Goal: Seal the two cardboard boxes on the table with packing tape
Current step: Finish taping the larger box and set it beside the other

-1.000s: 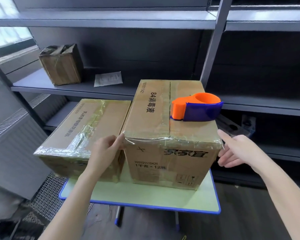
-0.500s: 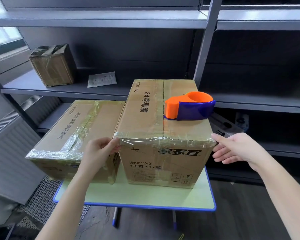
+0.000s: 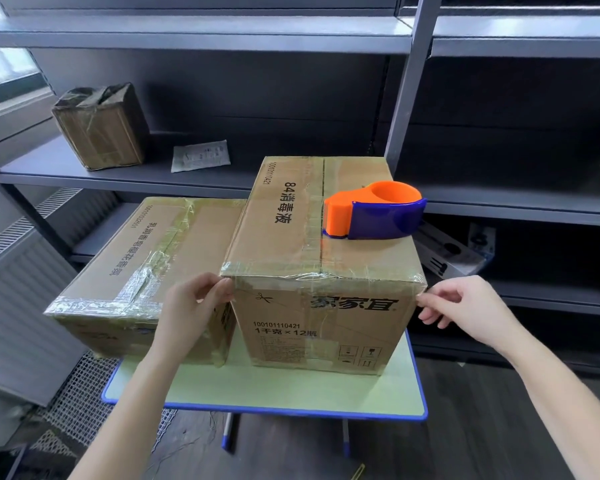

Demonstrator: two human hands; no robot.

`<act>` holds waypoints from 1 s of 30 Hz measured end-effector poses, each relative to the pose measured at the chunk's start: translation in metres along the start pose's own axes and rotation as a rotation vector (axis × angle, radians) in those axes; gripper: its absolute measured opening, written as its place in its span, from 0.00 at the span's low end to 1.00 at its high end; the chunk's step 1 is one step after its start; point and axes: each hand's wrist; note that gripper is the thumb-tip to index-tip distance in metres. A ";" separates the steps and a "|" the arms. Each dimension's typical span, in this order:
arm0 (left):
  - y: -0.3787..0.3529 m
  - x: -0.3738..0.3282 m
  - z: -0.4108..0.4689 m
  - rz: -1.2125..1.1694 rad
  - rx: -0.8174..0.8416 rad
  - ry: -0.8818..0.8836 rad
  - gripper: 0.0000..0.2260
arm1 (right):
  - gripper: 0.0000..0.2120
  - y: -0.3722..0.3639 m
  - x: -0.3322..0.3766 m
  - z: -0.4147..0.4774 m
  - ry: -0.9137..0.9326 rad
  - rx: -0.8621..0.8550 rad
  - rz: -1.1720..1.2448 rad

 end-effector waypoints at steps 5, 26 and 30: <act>-0.006 0.010 0.001 0.225 -0.105 -0.128 0.13 | 0.12 -0.004 -0.006 0.000 0.074 -0.119 -0.252; 0.006 -0.006 0.052 0.670 0.375 -0.517 0.32 | 0.25 0.001 0.001 0.036 0.561 0.182 -0.652; 0.006 -0.021 0.052 0.797 0.365 -0.564 0.30 | 0.29 0.001 0.017 0.038 0.621 0.160 -0.875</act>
Point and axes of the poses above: each hand's wrist, its own z-axis towards the middle knuckle, its own y-axis out of the back of the hand, x = y × z, and after that the axes turned 4 degrees about x, right-handed
